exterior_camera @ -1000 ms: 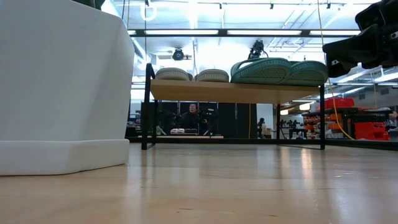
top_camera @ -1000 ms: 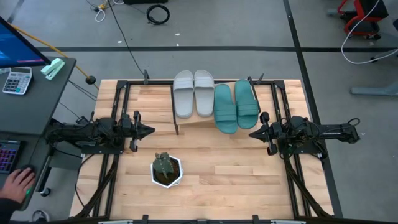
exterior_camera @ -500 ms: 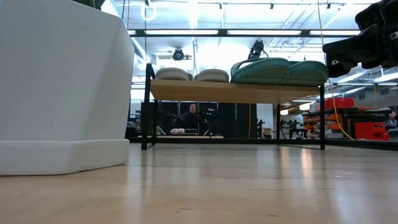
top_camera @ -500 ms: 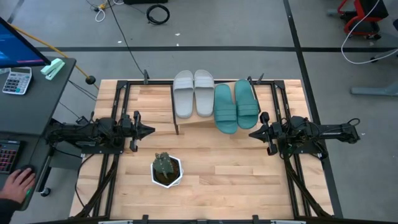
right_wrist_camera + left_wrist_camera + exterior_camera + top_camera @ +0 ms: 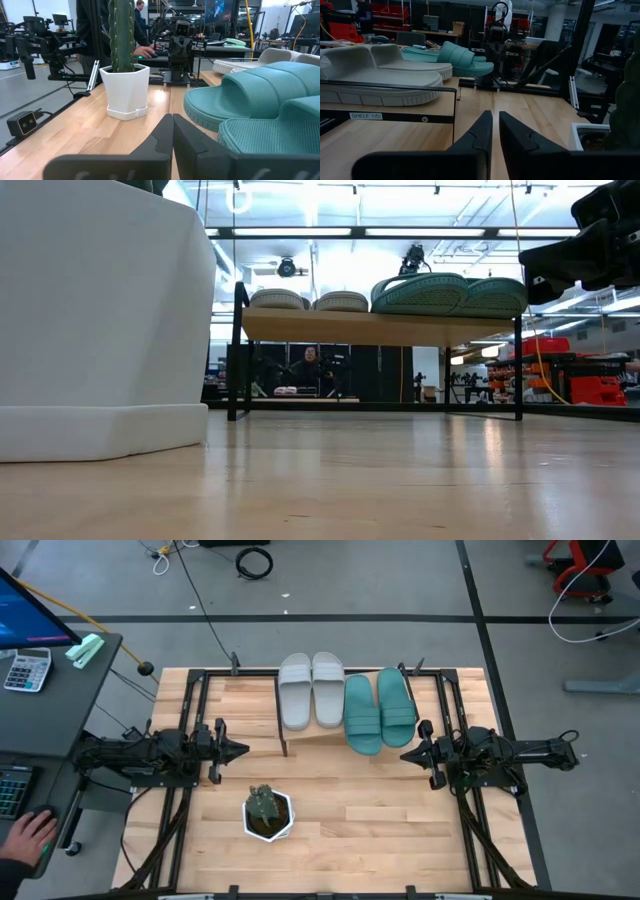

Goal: Pick and place slides into the shelf
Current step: Return to Home Position

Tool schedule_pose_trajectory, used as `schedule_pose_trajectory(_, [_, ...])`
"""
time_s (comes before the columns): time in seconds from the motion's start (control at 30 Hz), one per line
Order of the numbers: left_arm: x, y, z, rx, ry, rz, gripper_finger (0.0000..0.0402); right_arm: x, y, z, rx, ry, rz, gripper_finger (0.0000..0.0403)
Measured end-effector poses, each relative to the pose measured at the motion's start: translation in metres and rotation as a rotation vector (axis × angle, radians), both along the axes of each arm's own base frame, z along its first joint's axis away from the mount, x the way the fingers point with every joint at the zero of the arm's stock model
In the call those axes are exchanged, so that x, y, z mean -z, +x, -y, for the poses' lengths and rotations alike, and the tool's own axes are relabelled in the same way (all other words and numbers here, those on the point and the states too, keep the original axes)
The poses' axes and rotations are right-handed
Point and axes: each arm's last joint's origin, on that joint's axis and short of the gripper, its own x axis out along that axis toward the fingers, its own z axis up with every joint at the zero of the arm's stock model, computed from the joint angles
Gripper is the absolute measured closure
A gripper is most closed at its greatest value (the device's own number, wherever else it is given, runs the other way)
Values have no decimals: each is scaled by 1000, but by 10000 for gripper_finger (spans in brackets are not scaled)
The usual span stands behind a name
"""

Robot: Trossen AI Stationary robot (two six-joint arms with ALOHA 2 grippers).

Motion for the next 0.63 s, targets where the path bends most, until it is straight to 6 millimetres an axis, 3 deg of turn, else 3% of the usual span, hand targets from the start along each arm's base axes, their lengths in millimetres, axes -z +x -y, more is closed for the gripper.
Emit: schedule_pose_trajectory(0.63, [0,0,0,0,0,0,373,0,0,0,0,0,0,389])
